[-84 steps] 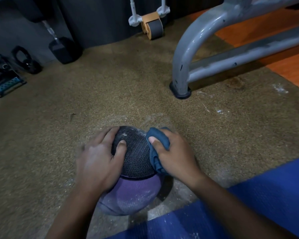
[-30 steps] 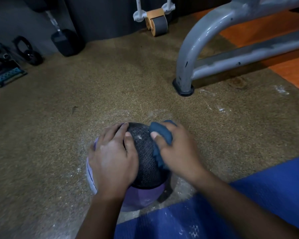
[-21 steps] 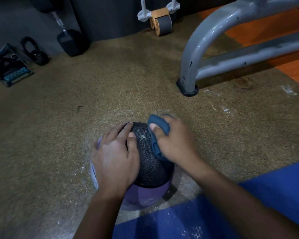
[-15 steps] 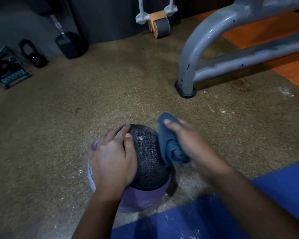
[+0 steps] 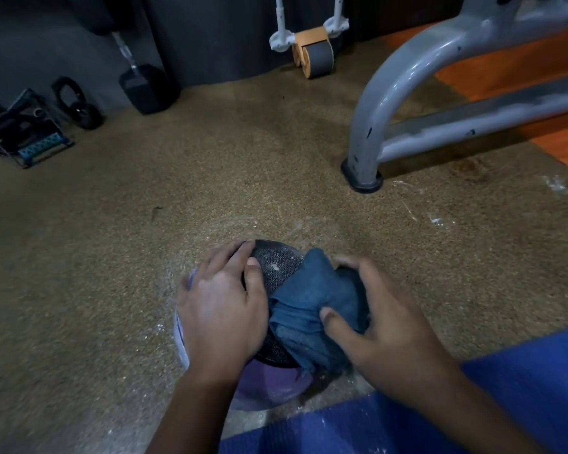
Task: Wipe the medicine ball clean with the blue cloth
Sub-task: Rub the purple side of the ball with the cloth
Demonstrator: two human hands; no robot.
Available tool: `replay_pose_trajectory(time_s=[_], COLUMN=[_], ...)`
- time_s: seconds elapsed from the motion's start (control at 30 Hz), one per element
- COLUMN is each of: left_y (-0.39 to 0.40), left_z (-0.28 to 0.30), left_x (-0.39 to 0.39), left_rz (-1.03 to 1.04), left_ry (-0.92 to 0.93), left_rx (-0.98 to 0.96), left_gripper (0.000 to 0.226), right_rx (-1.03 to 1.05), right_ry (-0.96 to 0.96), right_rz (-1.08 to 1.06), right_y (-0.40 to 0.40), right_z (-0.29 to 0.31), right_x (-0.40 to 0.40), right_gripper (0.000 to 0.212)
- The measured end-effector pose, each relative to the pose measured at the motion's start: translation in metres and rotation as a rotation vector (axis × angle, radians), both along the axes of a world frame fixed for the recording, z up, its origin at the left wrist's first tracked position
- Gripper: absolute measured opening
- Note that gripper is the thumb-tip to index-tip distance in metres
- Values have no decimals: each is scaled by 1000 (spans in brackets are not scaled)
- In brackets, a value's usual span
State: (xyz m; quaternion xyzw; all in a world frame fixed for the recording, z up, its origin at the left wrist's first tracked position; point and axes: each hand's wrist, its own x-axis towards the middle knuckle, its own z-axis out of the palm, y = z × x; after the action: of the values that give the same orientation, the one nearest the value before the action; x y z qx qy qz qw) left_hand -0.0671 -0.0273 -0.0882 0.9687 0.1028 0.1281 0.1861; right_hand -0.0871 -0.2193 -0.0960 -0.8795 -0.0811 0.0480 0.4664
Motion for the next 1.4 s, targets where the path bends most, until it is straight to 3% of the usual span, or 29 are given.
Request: replay_pose_trajectory(time_s=[0.07,0.13,0.3,0.47,0.53,0.7,0.9,1.0,1.1,1.2,1.3,1.4], left_y=[1,2,4,5,8,11,13,11,7,1,3,7], left_z=[0,-1,-2,0,0,-2,-4,-3,-2,0,0,0], left_x=[1,4,5,4,2,-1,-2,0,0,-1,-1,-1], left_rz=[3,4,-8,16,-2,-48,-64,-63,-42,-51,-107,-148], left_ry=[1,-5,-20,-42,-52,-69,-83,-82,-74,-68,-63,-57], left_rx=[-5,-7,-15,-53,-87,-110,-118,-96,-94,-61,-46,-102], left_gripper=[54,54,53,52,55,56,53,52,52,52,50,47], right_rx=[-92,-66,105,-51,-132,-157,-96,28,236,271,65,-104], right_ry=[-216,-357,-444,-59,-48,-287,-393,-300,-5,76,-71,-197], right_rz=[-58,-99,-1,264,252,69,-9,-50,-186,-272,-92,27], right_y=[1,3,16,25,31,46,46,40,27,20,34,46], right_z=[-14,-28,-39,-14,-11,-28,-32,-33,-47,-47,-21,-6], right_x=[-3,-1,6,-1,-6,-7,9,23,40,34,2,-2], right_gripper=[41,38,37,98,107,86,59,49,33,41,60,61])
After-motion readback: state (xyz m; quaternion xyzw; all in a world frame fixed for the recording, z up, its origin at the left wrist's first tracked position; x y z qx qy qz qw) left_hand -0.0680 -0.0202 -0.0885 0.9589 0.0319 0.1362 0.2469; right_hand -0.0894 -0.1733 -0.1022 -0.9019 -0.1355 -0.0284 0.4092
